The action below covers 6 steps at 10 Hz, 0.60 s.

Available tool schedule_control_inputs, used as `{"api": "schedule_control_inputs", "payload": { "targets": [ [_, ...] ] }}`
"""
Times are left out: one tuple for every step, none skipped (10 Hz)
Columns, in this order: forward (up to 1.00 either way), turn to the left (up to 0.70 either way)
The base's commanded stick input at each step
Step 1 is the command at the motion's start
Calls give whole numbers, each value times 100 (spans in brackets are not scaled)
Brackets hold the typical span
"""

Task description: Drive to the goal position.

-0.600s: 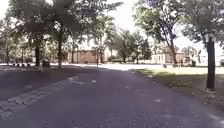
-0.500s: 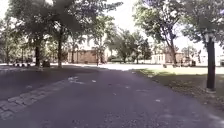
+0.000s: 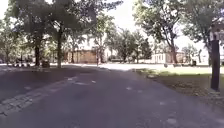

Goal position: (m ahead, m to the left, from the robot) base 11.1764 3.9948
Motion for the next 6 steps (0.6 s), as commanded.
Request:
{"api": "schedule_control_inputs", "payload": {
  "targets": [
    [85,-34],
    [85,-34],
    [85,-34],
    [85,-34],
    [85,-31],
    [85,-5]
  ]
}}
